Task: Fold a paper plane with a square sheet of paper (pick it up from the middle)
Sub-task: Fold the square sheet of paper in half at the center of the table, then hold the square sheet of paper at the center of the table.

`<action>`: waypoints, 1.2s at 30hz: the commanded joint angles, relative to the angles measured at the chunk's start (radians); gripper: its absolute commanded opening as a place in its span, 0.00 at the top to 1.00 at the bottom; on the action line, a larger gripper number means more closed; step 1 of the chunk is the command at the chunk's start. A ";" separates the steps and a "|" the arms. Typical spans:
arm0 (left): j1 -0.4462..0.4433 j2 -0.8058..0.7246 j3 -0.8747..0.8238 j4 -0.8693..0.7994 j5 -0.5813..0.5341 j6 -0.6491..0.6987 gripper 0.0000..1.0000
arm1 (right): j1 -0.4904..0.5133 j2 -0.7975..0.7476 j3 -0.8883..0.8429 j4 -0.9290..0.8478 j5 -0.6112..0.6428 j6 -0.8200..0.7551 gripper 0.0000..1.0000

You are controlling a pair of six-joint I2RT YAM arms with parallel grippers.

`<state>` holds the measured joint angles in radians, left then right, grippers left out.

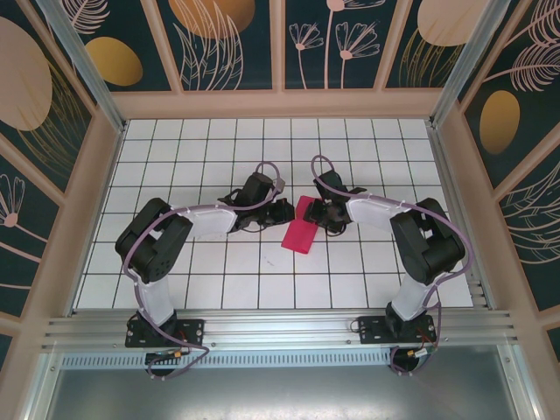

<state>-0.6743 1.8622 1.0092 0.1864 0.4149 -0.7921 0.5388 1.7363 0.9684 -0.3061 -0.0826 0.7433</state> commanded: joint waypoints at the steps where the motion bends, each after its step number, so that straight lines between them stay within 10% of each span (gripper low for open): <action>1: -0.005 0.022 0.029 -0.017 0.016 0.017 0.88 | 0.003 0.040 -0.006 -0.020 0.027 0.020 0.43; 36: -0.005 0.031 0.045 -0.017 -0.062 -0.039 0.88 | 0.021 0.062 0.020 -0.073 0.069 -0.042 0.43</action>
<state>-0.6743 1.9160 1.0519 0.1719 0.3511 -0.8165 0.5575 1.7496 0.9886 -0.3344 -0.0490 0.7052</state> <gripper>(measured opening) 0.115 0.566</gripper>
